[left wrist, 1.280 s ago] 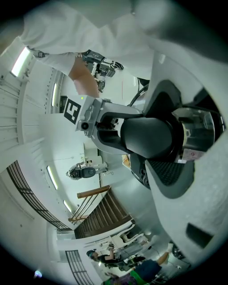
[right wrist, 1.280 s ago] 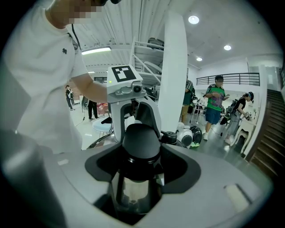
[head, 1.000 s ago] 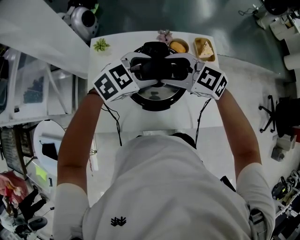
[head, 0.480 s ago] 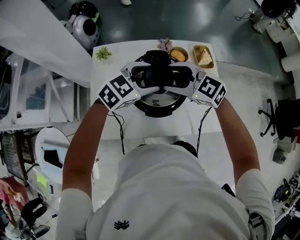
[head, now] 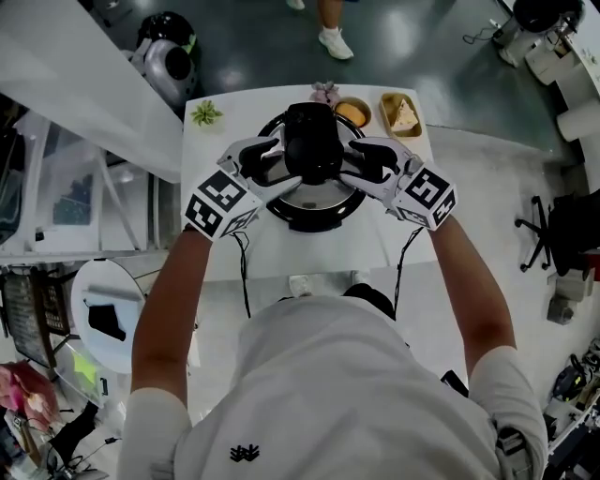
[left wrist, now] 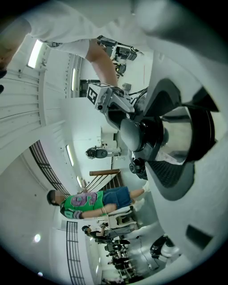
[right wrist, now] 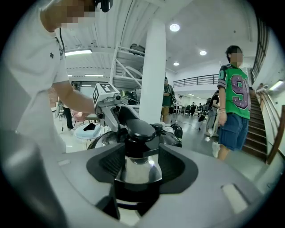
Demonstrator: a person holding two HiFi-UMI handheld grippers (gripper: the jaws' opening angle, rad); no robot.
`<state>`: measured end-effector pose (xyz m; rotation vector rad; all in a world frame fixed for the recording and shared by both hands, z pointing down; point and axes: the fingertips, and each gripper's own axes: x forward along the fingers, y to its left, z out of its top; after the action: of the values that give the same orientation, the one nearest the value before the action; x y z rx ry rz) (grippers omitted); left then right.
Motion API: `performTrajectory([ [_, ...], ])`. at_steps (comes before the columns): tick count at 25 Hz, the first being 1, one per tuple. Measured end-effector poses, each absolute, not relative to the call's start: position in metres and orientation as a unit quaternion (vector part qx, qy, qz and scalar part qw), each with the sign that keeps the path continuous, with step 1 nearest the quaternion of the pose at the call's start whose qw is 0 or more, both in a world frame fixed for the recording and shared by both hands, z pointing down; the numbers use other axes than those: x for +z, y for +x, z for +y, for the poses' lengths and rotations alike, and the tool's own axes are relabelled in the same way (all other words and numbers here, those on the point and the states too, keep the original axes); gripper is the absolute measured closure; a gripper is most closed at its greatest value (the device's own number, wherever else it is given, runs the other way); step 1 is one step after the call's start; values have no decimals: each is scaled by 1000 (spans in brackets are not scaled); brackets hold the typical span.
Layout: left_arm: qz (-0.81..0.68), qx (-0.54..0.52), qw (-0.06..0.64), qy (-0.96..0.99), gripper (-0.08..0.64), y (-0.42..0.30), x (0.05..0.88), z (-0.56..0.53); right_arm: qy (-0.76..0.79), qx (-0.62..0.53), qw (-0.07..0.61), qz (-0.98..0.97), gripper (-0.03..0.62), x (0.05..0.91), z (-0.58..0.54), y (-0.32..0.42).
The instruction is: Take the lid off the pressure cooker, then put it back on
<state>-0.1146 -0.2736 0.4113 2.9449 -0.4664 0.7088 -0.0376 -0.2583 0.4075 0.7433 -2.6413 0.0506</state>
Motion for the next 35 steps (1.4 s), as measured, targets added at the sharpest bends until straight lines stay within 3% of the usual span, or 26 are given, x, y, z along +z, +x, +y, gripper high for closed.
performTrajectory([
  [6, -213, 195, 60, 956, 298, -144, 406, -261, 323, 34, 179, -928, 398, 408, -236, -18],
  [9, -258, 178, 67, 947, 378, -160, 405, -252, 355, 38, 173, -918, 480, 411, -215, -9],
  [15, -291, 153, 94, 940, 554, -175, 413, -221, 385, 75, 177, -903, 570, 435, -167, -4],
  [35, -299, 172, 167, 924, 552, -140, 433, -32, 339, 127, 157, -919, 581, 455, -5, -1],
])
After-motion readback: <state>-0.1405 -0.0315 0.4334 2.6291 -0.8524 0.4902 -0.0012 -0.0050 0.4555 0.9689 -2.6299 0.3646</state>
